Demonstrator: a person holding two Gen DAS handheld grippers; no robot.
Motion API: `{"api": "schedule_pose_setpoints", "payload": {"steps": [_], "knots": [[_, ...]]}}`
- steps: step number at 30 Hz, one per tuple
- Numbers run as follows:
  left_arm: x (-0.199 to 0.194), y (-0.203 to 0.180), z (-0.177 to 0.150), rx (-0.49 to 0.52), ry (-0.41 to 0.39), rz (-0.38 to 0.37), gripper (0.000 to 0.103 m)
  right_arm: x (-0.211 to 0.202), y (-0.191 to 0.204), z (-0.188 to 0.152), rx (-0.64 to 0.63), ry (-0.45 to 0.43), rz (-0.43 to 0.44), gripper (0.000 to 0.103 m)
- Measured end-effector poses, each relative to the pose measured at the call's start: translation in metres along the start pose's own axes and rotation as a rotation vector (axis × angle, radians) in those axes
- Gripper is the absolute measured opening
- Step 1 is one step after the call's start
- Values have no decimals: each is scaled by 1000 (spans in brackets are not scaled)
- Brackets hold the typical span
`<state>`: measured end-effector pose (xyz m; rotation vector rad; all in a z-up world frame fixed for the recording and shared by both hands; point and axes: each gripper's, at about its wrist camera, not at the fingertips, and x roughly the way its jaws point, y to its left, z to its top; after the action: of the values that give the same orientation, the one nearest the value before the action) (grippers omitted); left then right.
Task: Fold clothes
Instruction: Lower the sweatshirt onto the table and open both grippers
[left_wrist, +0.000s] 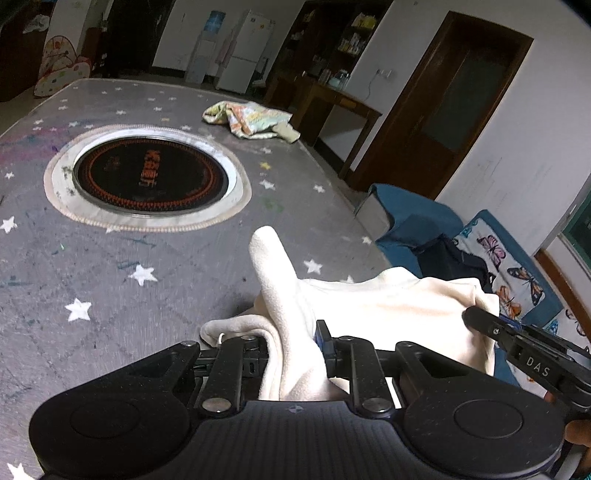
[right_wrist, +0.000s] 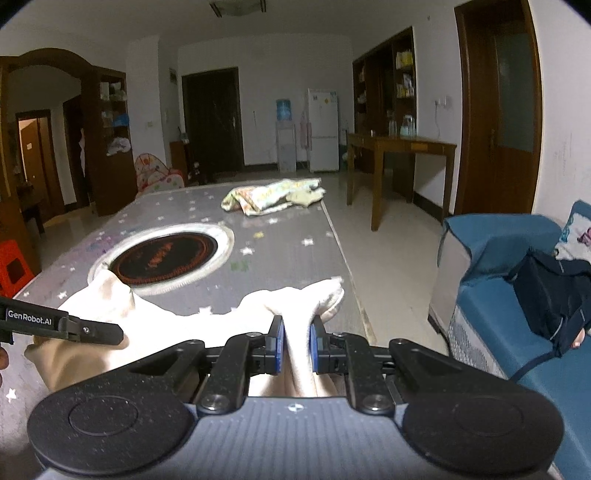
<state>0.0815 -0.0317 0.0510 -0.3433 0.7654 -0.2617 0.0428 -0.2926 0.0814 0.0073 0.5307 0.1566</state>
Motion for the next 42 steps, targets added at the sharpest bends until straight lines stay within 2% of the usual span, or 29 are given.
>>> {"api": "schedule_pose_setpoints", "payload": {"steps": [7,11,15,18,21,24,29,32,35,37,42], "knots": [[10,9,-8,-6,31,33,26,18,-4,-18,12,63,-20,13],[10,15,-10,-4,35,75,45,26,-9,-21,14,96,-42,15],[7,25,-9,-8,21,115,48,32,-17,-21,20,110,-74,16],[5,30,-5,-12,-1,152,48,34,-19,-20,27,104,-73,17],[1,23,-1,15,-43,183,46,40,-12,-16,15,104,-34,18],[0,13,3,48,-71,166,46,50,2,-15,-11,114,8,22],[18,-3,9,111,-36,109,44,75,22,-15,-48,137,47,23],[34,-5,10,145,-12,114,44,86,25,-16,-44,150,45,25],[50,-4,11,161,7,136,43,93,24,-19,-52,161,35,31],[53,-3,12,166,2,140,44,94,25,-21,-64,155,32,37],[48,-3,12,162,-5,148,46,96,25,-22,-76,149,33,43]]}}
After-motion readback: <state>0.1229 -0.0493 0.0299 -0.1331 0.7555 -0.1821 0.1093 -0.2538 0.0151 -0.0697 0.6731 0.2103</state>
